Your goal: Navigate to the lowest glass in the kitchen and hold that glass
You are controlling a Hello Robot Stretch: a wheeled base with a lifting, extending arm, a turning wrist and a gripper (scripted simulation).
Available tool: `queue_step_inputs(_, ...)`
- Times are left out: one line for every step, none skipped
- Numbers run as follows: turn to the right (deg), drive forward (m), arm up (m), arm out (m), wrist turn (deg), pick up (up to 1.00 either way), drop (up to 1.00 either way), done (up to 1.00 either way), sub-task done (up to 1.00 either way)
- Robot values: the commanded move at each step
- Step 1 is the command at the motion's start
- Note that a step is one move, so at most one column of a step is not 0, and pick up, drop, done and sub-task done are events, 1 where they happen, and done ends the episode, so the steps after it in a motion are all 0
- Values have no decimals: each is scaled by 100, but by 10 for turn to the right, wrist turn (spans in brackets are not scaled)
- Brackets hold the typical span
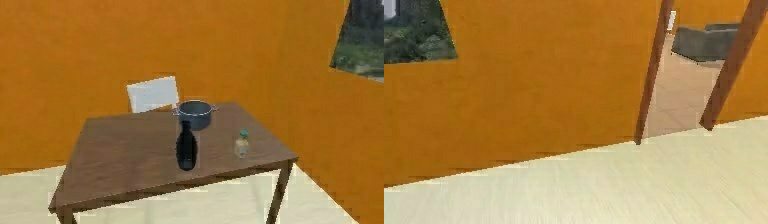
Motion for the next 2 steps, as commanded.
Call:
queue_step_inputs(-450,0,0,0,0,0,0,0,0)
queue_step_inputs(-240,0,0,0,0,0,0,0,0)
